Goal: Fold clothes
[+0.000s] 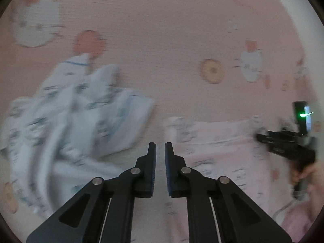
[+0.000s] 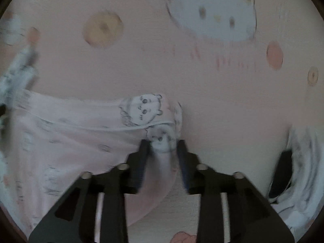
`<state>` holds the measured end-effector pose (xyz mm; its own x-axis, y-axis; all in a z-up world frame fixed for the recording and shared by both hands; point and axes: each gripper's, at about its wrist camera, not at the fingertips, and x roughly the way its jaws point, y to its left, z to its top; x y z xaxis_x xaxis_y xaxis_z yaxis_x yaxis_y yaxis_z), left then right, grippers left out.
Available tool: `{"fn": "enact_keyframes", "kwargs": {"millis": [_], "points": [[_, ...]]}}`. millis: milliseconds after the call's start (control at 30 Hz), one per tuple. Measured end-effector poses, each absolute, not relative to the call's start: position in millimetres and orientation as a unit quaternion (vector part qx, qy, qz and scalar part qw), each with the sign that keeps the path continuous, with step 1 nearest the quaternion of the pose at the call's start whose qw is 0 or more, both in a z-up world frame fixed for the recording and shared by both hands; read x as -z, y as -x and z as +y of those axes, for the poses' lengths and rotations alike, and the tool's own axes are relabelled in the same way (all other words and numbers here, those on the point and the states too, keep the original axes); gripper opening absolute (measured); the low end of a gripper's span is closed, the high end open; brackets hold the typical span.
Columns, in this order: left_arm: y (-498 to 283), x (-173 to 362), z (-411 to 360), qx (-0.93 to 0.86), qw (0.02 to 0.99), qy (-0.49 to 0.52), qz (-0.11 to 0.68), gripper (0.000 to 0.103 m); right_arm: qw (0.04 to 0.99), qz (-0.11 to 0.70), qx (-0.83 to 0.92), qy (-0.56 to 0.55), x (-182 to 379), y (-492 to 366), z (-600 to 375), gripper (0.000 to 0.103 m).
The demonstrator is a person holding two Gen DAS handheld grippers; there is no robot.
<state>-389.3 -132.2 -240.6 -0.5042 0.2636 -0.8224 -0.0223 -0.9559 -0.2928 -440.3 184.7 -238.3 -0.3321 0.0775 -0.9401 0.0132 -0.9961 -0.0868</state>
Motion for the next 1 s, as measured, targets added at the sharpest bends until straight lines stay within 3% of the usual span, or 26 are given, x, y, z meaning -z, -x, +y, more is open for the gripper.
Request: {"fn": "enact_keyframes", "kwargs": {"millis": [67,133,200,233,333,400,500,800,900,1000], "points": [[394.7,244.9,-124.9,-0.857,0.094,0.493,-0.119,0.051,0.018,-0.038,-0.842,0.538,217.9,436.9,182.1,0.043],[399.1,252.1,-122.3,-0.858,0.095,0.488,-0.127,0.051,0.009,-0.062,-0.871,0.488,202.3,433.5,176.1,0.065],[398.2,260.5,-121.0,-0.858,0.088,0.489,-0.132,0.049,0.011,-0.075,-0.87,0.486,206.6,436.1,175.1,0.066],[396.9,264.2,-119.1,-0.858,0.086,0.491,-0.126,0.043,0.007,-0.07,-0.863,0.5,214.0,439.3,176.2,0.062],[396.5,273.0,-104.2,-0.858,0.064,0.507,-0.046,0.042,0.009,-0.036,-0.847,0.53,239.3,447.5,191.6,0.058],[397.3,275.9,-101.9,-0.859,0.049,0.509,-0.014,0.042,0.007,-0.007,-0.852,0.524,244.0,447.2,204.2,0.065],[398.7,276.9,-105.7,-0.863,0.037,0.504,0.002,0.044,0.016,0.04,-0.856,0.515,241.7,446.1,223.3,0.066],[403.1,261.9,-110.5,-0.872,0.082,0.479,-0.052,0.045,0.023,0.043,-0.879,0.474,214.2,454.2,227.3,0.064],[401.7,263.8,-109.9,-0.869,0.083,0.486,-0.041,0.045,0.027,0.002,-0.866,0.499,226.0,461.0,213.2,0.064],[403.4,278.3,-120.4,-0.864,0.057,0.499,-0.042,0.046,0.046,0.042,-0.849,0.524,246.2,465.1,224.0,0.065]]}}
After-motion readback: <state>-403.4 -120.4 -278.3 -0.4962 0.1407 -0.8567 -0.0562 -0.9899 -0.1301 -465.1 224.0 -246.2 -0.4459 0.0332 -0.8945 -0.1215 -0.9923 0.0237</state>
